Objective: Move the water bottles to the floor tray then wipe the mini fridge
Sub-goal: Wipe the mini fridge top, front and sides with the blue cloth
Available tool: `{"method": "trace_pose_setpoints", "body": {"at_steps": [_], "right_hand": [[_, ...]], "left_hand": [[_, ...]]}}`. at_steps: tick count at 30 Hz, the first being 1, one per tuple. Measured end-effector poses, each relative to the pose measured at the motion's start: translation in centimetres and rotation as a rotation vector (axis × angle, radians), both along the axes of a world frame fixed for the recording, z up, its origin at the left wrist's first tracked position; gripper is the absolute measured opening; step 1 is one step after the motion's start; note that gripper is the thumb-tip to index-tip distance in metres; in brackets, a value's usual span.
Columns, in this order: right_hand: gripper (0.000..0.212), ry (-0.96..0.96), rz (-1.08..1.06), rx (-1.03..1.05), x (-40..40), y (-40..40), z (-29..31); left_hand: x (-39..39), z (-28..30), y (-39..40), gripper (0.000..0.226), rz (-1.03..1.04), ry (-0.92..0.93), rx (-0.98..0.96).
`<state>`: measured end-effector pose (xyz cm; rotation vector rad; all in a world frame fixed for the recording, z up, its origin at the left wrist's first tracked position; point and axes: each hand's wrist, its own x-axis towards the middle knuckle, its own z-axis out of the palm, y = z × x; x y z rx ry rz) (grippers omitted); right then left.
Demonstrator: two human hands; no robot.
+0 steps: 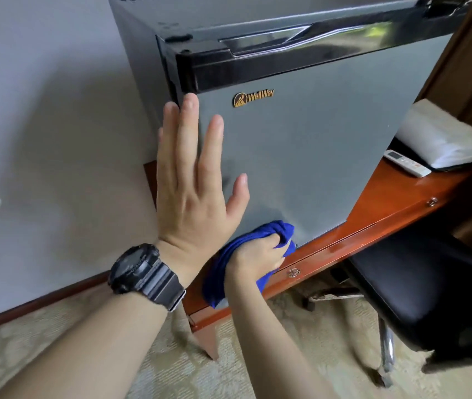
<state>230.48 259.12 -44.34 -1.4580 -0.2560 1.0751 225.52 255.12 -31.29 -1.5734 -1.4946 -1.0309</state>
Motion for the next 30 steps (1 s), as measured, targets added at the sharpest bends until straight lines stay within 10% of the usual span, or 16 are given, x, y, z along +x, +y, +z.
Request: {"method": "trace_pose_setpoints", "body": {"at_steps": [3,10,18,30], "right_hand": [[0.053,-0.212,0.165,0.225,-1.9,-4.0,2.3],[0.068,-0.507,0.190,0.614,2.5,1.3,6.9],[0.076,-0.386,0.038,0.599,11.0,14.3,15.7],[0.055,-1.555,0.284,1.376,0.9,-1.2,7.5]], "left_hand": [[0.3,-2.6,-1.7,0.067,-0.023,-0.191,-0.060],[5.4,-8.2,-4.7,0.051,0.091,-1.311,-0.295],[9.2,-9.4,-0.8,0.054,0.178,-1.592,-0.135],[7.6,-15.6,-1.0,0.041,-0.070,-1.872,0.067]]}}
